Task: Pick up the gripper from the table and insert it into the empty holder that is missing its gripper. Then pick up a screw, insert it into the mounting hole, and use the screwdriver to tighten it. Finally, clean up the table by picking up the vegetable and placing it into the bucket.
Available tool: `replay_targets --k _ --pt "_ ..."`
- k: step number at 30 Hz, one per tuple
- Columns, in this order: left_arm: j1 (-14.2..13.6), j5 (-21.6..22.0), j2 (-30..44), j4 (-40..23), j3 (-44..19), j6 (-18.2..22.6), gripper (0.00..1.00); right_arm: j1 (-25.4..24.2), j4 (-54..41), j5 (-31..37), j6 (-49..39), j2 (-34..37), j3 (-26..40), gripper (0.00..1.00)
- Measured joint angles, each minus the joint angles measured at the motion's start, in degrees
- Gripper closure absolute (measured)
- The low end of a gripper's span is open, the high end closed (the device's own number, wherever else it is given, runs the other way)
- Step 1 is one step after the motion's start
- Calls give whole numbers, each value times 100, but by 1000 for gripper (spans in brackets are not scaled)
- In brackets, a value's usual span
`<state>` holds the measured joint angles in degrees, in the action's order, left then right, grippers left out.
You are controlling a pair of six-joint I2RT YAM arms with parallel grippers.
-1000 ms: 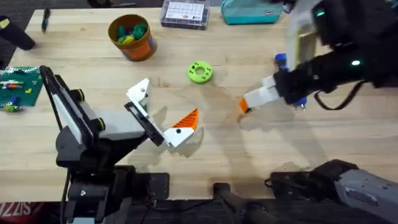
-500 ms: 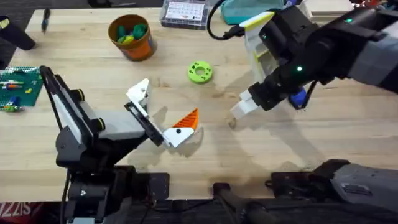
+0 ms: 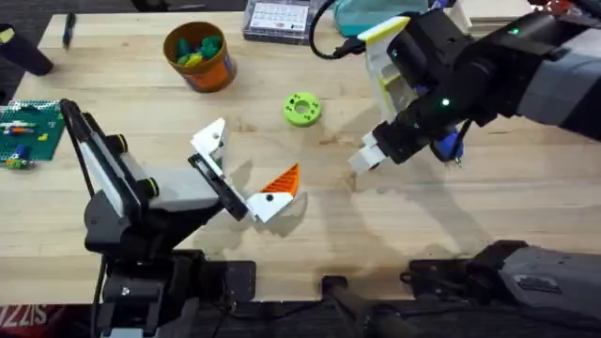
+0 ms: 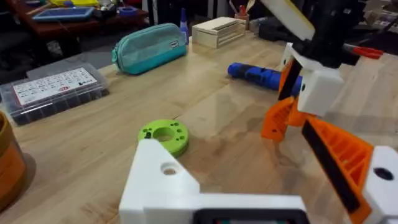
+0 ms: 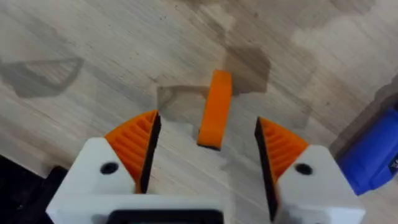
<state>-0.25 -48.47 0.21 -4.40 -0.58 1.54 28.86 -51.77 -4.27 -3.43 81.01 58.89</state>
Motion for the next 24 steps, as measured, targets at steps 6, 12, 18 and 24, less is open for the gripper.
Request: replay_targets --k 6,12,18,24 --pt "0 0 0 0 0 0 15 0 0 0 -1 62 9 134" --pt "0 0 0 0 0 0 15 0 13 9 -23 498 20 731" --pt "0 0 0 0 0 0 15 0 -64 17 -1 498 43 994" --pt "0 0 0 0 0 0 15 0 -1065 1 118 407 1067 996"
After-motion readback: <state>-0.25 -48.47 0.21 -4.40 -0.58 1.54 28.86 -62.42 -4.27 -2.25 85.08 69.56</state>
